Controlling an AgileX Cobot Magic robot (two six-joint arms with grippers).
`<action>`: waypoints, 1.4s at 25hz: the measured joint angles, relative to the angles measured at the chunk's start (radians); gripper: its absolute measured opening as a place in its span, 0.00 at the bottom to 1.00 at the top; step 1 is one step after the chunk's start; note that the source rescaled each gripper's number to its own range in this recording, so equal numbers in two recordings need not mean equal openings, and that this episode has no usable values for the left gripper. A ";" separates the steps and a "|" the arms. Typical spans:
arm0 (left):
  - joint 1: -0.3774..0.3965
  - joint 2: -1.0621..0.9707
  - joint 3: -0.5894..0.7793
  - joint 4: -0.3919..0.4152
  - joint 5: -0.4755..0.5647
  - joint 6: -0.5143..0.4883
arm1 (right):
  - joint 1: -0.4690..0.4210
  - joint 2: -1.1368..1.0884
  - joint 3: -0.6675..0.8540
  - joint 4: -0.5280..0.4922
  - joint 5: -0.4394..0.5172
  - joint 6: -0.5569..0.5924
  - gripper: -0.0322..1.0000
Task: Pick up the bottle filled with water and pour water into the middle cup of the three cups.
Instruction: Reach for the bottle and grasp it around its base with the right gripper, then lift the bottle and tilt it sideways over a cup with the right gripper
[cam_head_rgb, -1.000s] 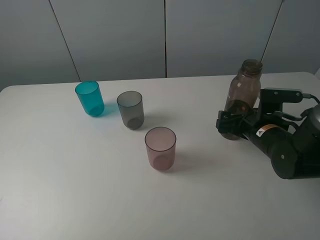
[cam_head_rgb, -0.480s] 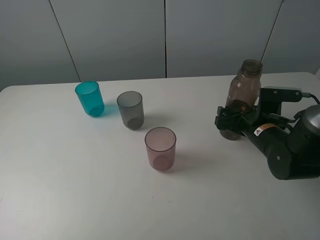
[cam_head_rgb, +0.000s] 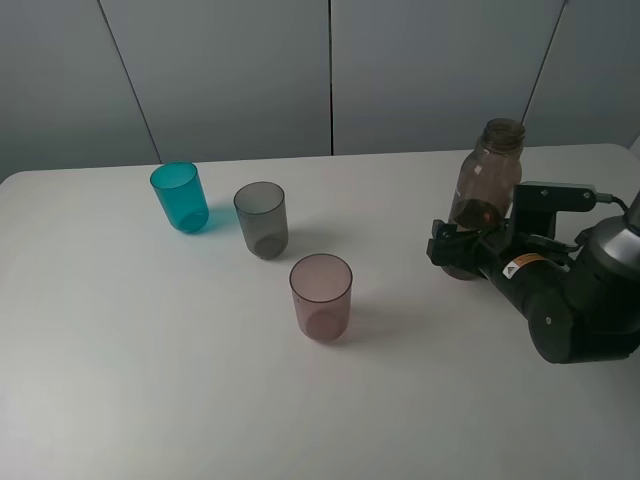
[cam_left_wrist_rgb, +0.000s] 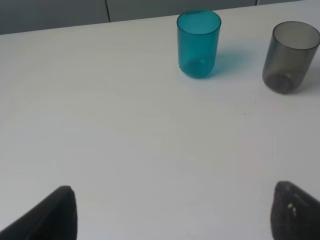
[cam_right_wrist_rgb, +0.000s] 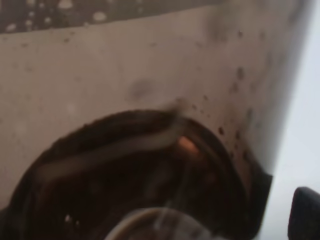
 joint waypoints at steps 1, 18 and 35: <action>0.000 0.000 0.000 0.000 0.000 0.000 | 0.000 0.000 0.000 0.000 0.000 0.002 1.00; 0.000 0.000 0.000 0.000 0.000 0.000 | 0.000 0.002 -0.028 -0.002 -0.006 0.019 0.82; 0.000 0.000 0.000 0.000 0.000 0.000 | 0.002 0.002 -0.030 -0.005 -0.015 0.006 0.10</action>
